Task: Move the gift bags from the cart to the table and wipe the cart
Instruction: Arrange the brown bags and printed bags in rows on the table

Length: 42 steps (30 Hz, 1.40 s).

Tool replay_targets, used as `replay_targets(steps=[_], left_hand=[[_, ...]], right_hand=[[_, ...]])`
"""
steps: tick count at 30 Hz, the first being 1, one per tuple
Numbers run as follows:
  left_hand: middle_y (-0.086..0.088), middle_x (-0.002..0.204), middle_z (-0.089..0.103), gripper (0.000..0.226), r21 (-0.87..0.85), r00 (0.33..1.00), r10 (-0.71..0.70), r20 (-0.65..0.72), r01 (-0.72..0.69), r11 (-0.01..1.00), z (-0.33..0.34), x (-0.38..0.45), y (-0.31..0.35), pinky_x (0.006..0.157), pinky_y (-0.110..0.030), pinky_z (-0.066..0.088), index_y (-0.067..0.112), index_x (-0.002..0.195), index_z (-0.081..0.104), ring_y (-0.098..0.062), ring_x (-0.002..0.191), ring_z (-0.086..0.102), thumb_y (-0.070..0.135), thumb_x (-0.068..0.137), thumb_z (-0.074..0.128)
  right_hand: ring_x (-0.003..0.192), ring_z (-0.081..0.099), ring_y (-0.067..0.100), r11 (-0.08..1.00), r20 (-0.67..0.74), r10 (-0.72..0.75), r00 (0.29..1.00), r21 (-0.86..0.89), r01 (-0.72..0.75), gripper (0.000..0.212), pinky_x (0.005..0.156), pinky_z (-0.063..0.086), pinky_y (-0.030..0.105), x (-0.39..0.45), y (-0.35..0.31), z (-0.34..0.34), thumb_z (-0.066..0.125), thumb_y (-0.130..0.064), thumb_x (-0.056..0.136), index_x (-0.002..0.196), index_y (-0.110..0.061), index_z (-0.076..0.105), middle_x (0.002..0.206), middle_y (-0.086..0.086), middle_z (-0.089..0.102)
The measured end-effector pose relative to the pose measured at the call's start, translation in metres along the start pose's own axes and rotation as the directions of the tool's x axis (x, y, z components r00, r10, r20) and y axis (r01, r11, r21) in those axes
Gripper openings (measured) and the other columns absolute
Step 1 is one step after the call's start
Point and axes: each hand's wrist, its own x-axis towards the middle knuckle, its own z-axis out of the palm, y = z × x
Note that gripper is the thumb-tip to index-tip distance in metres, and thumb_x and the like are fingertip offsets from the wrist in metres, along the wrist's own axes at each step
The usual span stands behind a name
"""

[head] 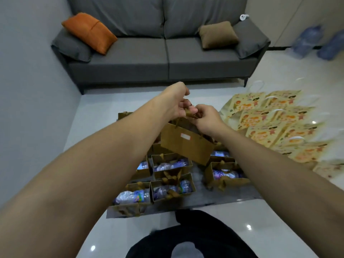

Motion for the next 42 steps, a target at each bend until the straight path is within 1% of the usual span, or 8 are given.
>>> replay_targets(steps=[4,7,12,19,28,32,37,42], left_hand=[[-0.011,0.085,0.051,0.027,0.076,0.998,-0.041,0.055,0.037,0.996,0.030,-0.007,-0.020,0.068,-0.034,0.064,0.002,0.122,0.051,-0.021,0.070,0.060,0.015,0.099,0.055],[-0.010,0.086,0.050,0.027,0.105,0.994,-0.052,0.094,0.042,0.994,0.055,-0.014,-0.031,0.074,-0.034,0.063,0.003,0.123,0.051,-0.020,0.068,0.059,0.017,0.100,0.054],[-0.011,0.081,0.051,0.011,0.105,0.998,-0.048,0.047,0.043,0.994,0.089,-0.017,-0.051,0.080,-0.035,0.063,0.005,0.105,0.051,-0.019,0.068,0.060,0.016,0.101,0.052],[-0.008,0.088,0.046,0.024,0.063,0.973,-0.033,-0.227,0.048,0.997,0.106,0.012,-0.086,0.065,-0.035,0.063,0.009,0.121,0.055,-0.016,0.058,0.050,0.014,0.098,0.051],[-0.007,0.085,0.060,0.019,0.136,0.749,0.060,-0.660,0.040,0.990,0.118,0.057,-0.137,0.064,-0.033,0.051,0.018,0.083,0.050,-0.017,0.071,0.057,0.023,0.100,0.047],[-0.006,0.079,0.059,0.029,0.183,0.678,0.148,-0.720,-0.020,0.983,0.130,0.075,-0.144,0.076,-0.042,0.053,0.021,0.073,0.053,-0.022,0.075,0.060,0.034,0.098,0.052],[0.006,0.059,0.040,0.042,0.194,0.646,0.187,-0.740,-0.060,0.979,0.134,0.086,-0.160,0.065,-0.033,0.036,0.024,0.061,0.043,-0.012,0.058,0.039,0.032,0.101,0.053],[0.007,0.057,0.043,0.044,0.182,0.626,0.189,-0.756,-0.076,0.980,0.140,0.088,-0.172,0.065,-0.032,0.039,0.022,0.059,0.043,-0.012,0.059,0.042,0.032,0.101,0.054]], right_hand=[[0.081,0.066,0.026,0.997,-0.046,0.070,0.996,-0.014,-0.071,0.010,0.069,0.057,0.045,-0.028,0.024,-0.021,0.074,-0.023,0.090,0.096,-0.017,0.070,0.087,0.007,0.069],[0.080,0.065,0.017,0.997,0.022,0.071,0.997,-0.004,-0.071,0.021,0.063,0.052,0.031,-0.047,0.043,-0.047,0.081,-0.026,0.084,0.100,-0.026,0.068,0.090,-0.003,0.068],[0.104,0.060,0.015,0.974,0.031,0.138,0.990,-0.183,-0.130,0.077,0.087,0.054,0.034,-0.066,0.092,-0.074,0.094,-0.027,0.066,0.134,-0.024,0.058,0.120,-0.009,0.060],[0.096,0.065,0.025,0.862,-0.011,0.427,0.904,-0.297,-0.411,0.035,0.079,0.051,0.032,-0.090,0.223,-0.067,0.079,-0.019,0.079,0.112,-0.014,0.070,0.105,0.005,0.072],[0.112,0.061,0.037,0.838,0.209,0.352,0.912,-0.504,-0.208,0.047,0.087,0.054,0.041,-0.082,0.319,0.006,0.070,-0.024,0.078,0.125,-0.021,0.062,0.124,0.012,0.061],[0.115,0.057,0.041,0.825,0.305,0.383,0.872,-0.537,-0.175,0.053,0.091,0.051,0.044,-0.068,0.328,0.019,0.069,-0.027,0.084,0.134,-0.022,0.051,0.127,0.016,0.060],[0.127,0.048,0.040,0.805,0.316,0.479,0.819,-0.530,-0.266,0.071,0.101,0.048,0.046,-0.041,0.345,0.019,0.075,-0.030,0.081,0.143,-0.022,0.041,0.140,0.015,0.042],[0.141,0.036,0.038,0.754,0.430,0.514,0.743,-0.640,-0.151,0.097,0.109,0.042,0.052,-0.019,0.357,0.018,0.079,-0.038,0.079,0.155,-0.024,0.020,0.157,0.008,0.022]])
